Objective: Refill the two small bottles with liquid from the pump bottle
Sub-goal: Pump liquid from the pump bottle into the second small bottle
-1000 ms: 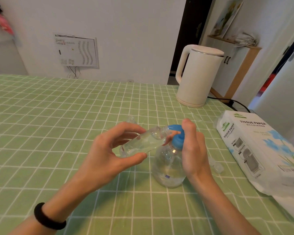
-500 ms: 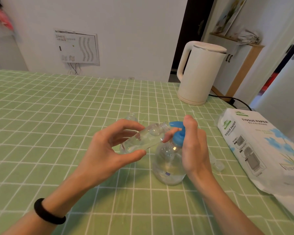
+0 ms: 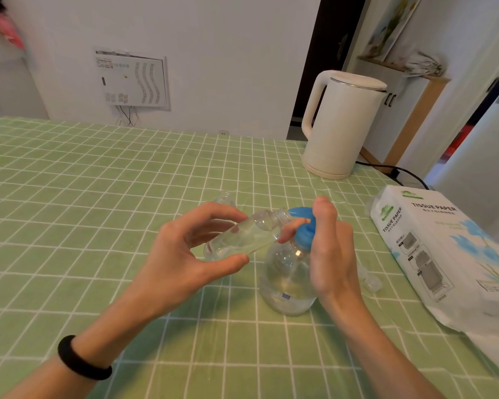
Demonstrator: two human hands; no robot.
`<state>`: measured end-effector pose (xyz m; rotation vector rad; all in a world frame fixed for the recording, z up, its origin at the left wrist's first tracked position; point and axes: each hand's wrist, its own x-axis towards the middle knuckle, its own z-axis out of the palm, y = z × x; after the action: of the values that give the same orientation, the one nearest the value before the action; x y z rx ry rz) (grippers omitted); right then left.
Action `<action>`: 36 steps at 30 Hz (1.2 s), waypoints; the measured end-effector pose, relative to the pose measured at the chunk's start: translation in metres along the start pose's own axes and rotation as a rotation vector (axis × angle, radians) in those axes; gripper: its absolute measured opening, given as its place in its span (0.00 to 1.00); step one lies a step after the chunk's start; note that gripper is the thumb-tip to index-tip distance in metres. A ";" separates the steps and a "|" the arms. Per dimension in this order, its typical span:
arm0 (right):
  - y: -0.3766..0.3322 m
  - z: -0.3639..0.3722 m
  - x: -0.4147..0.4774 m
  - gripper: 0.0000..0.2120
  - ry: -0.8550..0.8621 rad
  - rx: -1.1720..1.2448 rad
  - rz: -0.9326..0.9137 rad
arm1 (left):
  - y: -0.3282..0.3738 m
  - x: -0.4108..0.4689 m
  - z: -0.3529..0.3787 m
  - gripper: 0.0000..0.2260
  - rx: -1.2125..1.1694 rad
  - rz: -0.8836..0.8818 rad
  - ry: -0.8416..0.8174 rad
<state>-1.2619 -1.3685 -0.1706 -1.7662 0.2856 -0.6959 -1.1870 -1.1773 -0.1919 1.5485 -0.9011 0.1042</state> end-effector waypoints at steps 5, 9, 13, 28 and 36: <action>0.001 -0.001 0.003 0.29 -0.032 -0.001 -0.022 | 0.000 0.000 -0.001 0.22 -0.008 -0.002 0.004; 0.002 0.000 0.000 0.32 -0.007 -0.003 -0.030 | 0.001 0.000 -0.001 0.22 -0.005 0.000 0.002; 0.001 0.000 -0.001 0.36 0.018 0.000 -0.014 | 0.000 0.000 0.000 0.22 0.002 -0.001 0.002; 0.000 0.001 -0.002 0.35 0.023 0.015 -0.038 | 0.000 0.000 0.000 0.21 0.005 0.005 -0.004; 0.000 0.001 0.001 0.29 0.004 0.001 -0.040 | -0.002 0.000 -0.001 0.22 -0.010 0.000 0.006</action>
<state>-1.2606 -1.3680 -0.1704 -1.7743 0.2531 -0.7284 -1.1855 -1.1770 -0.1927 1.5383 -0.8957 0.1046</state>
